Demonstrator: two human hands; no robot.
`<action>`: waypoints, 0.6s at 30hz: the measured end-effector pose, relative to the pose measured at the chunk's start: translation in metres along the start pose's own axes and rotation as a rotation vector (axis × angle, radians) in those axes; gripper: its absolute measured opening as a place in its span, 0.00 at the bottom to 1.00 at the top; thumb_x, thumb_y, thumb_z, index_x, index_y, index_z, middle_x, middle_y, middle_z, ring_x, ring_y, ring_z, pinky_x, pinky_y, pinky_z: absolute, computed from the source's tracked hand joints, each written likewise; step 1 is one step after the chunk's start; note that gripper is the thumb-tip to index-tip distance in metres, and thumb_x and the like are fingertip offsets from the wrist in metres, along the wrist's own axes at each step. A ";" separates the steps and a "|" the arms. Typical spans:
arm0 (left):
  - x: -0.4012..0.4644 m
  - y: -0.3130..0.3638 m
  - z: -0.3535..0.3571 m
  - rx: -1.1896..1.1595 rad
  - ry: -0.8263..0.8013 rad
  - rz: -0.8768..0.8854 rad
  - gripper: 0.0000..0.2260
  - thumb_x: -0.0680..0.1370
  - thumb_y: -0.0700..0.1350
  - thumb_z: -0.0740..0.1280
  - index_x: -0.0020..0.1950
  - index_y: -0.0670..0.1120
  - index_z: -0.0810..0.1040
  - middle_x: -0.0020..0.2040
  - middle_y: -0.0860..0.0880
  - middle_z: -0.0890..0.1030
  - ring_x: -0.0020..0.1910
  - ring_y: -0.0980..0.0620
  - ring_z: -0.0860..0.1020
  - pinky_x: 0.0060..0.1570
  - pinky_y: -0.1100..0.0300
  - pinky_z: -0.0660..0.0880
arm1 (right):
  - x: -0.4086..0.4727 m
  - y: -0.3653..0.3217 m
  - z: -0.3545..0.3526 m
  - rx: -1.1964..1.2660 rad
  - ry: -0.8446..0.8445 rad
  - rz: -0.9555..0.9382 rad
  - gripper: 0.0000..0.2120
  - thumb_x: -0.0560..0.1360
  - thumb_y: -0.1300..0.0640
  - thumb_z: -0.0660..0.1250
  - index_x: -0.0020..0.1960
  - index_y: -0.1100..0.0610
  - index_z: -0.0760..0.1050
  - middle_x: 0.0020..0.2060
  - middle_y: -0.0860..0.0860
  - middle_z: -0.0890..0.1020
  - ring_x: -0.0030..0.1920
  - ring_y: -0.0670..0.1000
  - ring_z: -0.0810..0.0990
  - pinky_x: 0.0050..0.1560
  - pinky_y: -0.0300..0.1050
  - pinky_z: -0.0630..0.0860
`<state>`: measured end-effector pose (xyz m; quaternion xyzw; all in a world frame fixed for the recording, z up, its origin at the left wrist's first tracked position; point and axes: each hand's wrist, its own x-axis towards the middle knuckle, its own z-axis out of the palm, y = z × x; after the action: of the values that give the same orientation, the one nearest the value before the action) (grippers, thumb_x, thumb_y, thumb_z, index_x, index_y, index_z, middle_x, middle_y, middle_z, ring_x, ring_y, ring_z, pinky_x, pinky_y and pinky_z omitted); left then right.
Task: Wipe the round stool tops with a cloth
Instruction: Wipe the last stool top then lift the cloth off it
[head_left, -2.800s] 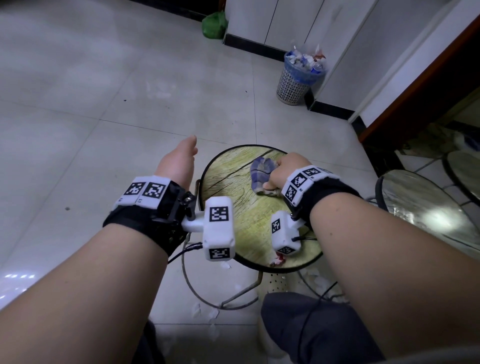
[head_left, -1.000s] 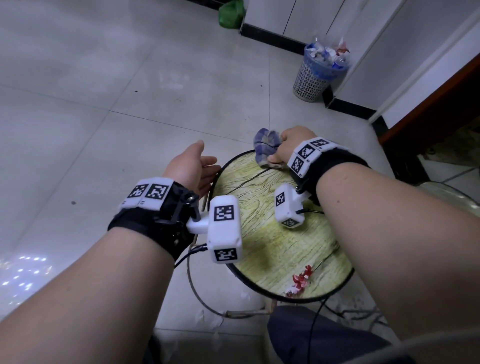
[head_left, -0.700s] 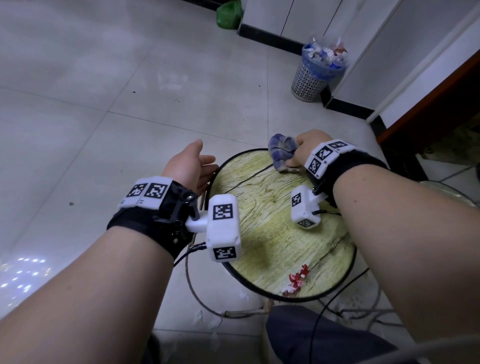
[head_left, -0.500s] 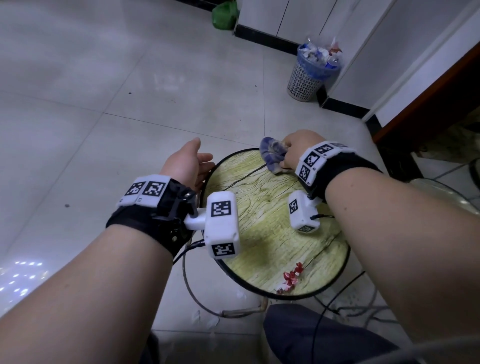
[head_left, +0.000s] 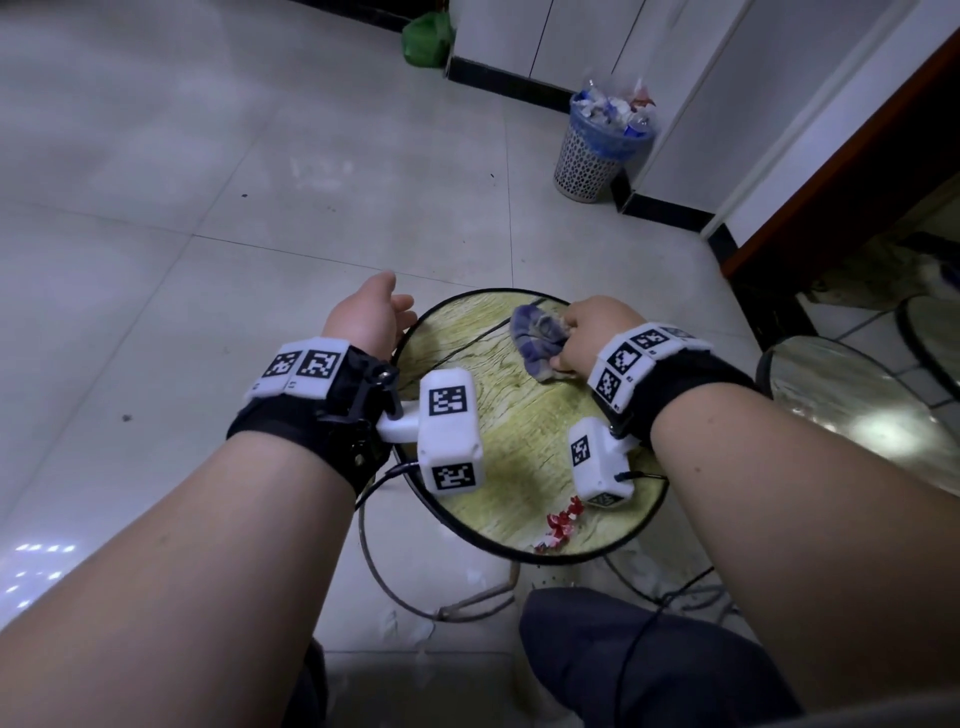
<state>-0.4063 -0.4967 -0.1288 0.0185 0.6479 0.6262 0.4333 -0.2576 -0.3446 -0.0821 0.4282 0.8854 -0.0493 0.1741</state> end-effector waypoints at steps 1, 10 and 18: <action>0.000 0.000 0.000 0.001 0.006 0.007 0.22 0.67 0.62 0.59 0.48 0.49 0.79 0.49 0.49 0.81 0.58 0.49 0.75 0.66 0.47 0.67 | -0.002 0.000 0.004 0.007 0.001 0.009 0.14 0.73 0.54 0.69 0.56 0.58 0.76 0.52 0.56 0.79 0.46 0.56 0.76 0.46 0.42 0.71; -0.013 -0.001 0.000 0.022 0.003 0.014 0.18 0.74 0.60 0.58 0.49 0.49 0.79 0.53 0.48 0.79 0.56 0.49 0.73 0.68 0.45 0.64 | -0.034 0.005 0.013 0.089 0.003 0.055 0.09 0.73 0.55 0.69 0.50 0.59 0.76 0.45 0.55 0.79 0.46 0.56 0.77 0.43 0.40 0.68; -0.026 -0.002 -0.001 0.061 0.021 0.018 0.17 0.75 0.59 0.59 0.49 0.49 0.79 0.55 0.48 0.79 0.56 0.49 0.74 0.66 0.47 0.66 | -0.054 0.006 0.021 0.102 0.006 0.057 0.07 0.72 0.55 0.69 0.46 0.58 0.75 0.45 0.55 0.78 0.46 0.56 0.76 0.45 0.41 0.70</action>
<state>-0.3899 -0.5130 -0.1162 0.0310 0.6712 0.6101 0.4199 -0.2165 -0.3855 -0.0821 0.4618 0.8697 -0.0882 0.1504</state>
